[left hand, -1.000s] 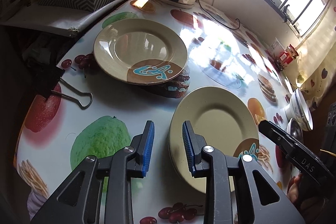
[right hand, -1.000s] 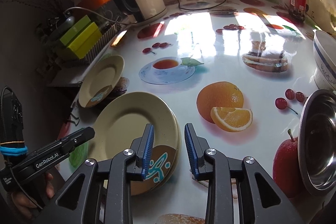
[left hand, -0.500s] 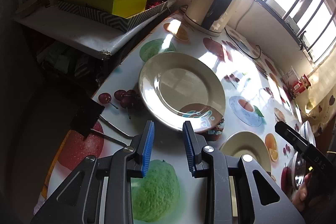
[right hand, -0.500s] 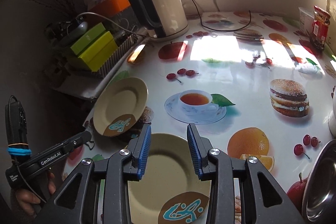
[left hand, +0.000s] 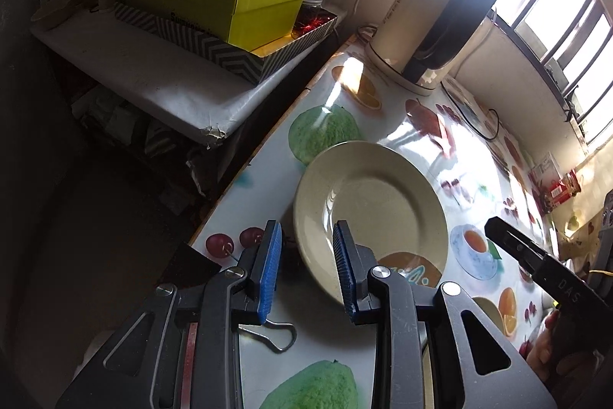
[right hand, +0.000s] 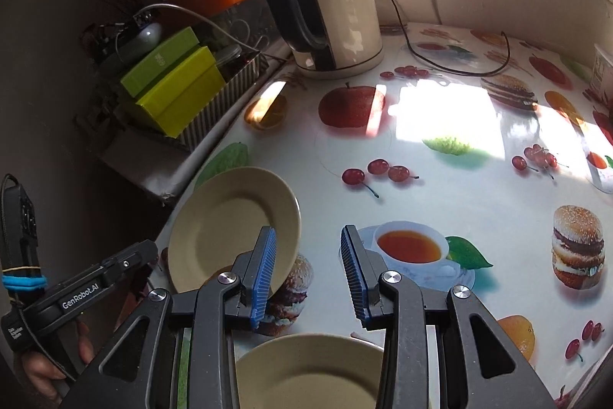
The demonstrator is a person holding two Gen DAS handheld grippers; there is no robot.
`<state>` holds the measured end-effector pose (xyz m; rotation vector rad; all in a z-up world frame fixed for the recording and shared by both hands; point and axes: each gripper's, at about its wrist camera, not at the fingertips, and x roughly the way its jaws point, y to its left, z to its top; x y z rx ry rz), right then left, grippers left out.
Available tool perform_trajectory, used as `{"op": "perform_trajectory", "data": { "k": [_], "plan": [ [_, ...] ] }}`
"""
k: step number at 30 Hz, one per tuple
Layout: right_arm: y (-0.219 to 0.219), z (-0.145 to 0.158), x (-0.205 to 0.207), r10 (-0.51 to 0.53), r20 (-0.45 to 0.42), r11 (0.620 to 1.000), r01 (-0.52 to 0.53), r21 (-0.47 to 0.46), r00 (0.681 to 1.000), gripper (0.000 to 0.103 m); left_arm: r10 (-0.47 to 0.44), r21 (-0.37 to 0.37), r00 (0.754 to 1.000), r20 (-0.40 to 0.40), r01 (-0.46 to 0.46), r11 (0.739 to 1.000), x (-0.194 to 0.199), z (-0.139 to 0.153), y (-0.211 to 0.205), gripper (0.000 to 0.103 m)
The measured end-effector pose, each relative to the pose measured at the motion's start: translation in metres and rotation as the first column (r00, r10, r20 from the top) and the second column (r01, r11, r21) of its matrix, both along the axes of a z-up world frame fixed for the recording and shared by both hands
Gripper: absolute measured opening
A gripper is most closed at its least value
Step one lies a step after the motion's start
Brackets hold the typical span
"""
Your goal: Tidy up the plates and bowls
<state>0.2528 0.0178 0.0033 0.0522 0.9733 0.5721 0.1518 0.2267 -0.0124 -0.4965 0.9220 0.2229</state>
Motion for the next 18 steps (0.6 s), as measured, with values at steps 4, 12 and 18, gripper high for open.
{"op": "perform_trajectory", "data": {
  "k": [4,12,18],
  "plan": [
    [0.008,-0.009,0.01,0.006,-0.018,1.0,-0.006,-0.006,1.0,0.035,0.004,-0.002,1.0,-0.005,-0.004,1.0,0.008,-0.004,0.004,0.029],
    [0.015,-0.026,0.025,0.014,-0.066,1.0,-0.014,0.0,0.998,0.035,0.004,-0.022,1.0,-0.026,-0.004,1.0,0.02,-0.016,0.007,0.029],
    [0.02,-0.032,0.028,0.022,-0.079,1.0,-0.022,0.0,0.997,0.035,0.004,-0.029,1.0,-0.031,-0.004,1.0,0.023,-0.019,0.005,0.029]
  ]
}}
